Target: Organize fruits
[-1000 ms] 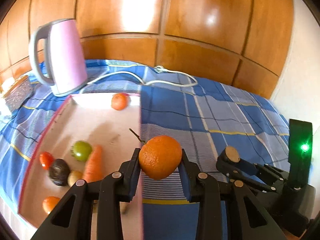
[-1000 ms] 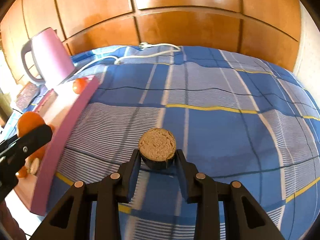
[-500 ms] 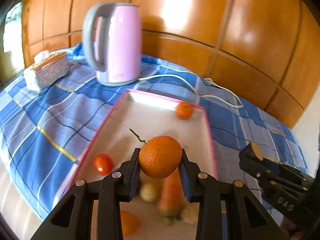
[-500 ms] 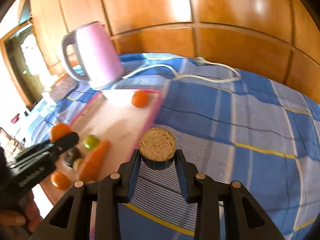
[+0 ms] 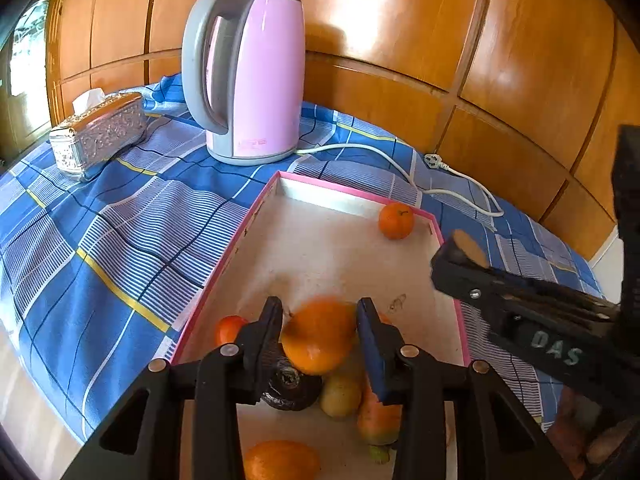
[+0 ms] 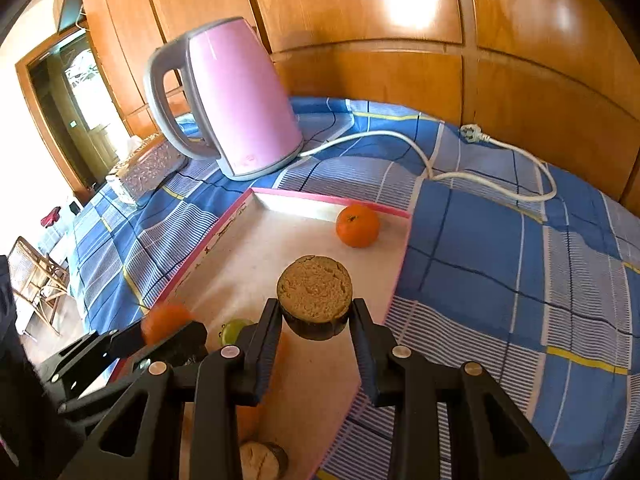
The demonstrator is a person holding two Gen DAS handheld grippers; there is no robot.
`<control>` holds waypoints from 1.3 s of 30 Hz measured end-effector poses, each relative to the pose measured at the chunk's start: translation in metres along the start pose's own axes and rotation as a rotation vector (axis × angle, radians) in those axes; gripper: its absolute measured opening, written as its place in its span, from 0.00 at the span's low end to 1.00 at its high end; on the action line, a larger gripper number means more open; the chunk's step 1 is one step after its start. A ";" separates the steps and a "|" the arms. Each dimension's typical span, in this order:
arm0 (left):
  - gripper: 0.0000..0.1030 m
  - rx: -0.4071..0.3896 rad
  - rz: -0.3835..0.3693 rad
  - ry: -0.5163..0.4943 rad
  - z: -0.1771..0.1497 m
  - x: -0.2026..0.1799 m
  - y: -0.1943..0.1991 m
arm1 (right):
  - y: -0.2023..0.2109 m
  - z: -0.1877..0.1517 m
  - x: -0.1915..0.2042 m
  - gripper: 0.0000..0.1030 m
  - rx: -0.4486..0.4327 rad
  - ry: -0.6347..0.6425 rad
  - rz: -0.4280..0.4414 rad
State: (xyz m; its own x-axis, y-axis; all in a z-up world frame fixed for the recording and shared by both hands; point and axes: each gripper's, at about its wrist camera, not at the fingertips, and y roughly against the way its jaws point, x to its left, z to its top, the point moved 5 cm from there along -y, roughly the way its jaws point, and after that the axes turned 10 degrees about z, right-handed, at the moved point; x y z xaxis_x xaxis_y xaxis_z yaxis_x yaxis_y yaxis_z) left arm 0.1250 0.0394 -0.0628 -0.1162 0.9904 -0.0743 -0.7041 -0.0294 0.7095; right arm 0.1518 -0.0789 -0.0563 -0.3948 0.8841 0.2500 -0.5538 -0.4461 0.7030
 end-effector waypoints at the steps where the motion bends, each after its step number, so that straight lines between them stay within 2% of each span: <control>1: 0.41 0.000 -0.004 0.001 0.000 -0.001 0.000 | -0.004 -0.001 0.001 0.35 0.006 -0.004 0.000; 11: 0.41 -0.021 0.028 -0.006 0.000 -0.003 0.006 | -0.001 -0.010 -0.003 0.35 -0.002 -0.025 -0.001; 15: 0.49 -0.033 0.041 0.001 0.001 -0.001 0.010 | 0.006 -0.013 -0.003 0.35 -0.015 -0.038 0.001; 19: 0.49 -0.045 0.053 0.004 0.001 0.001 0.015 | 0.015 -0.017 -0.003 0.35 -0.033 -0.051 -0.007; 29: 0.56 -0.087 0.097 0.002 -0.003 0.007 0.035 | 0.041 -0.036 0.002 0.36 -0.100 -0.041 -0.104; 39: 0.73 -0.112 0.132 -0.007 -0.017 0.010 0.054 | 0.055 -0.059 0.001 0.37 -0.128 -0.035 -0.174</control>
State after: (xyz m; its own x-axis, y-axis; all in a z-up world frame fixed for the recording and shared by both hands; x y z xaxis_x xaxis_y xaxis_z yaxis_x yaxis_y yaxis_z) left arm 0.0735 0.0453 -0.0374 -0.2083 0.9779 0.0197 -0.7569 -0.1739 0.6299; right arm 0.0779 -0.1104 -0.0568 -0.2607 0.9526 0.1569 -0.7006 -0.2985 0.6481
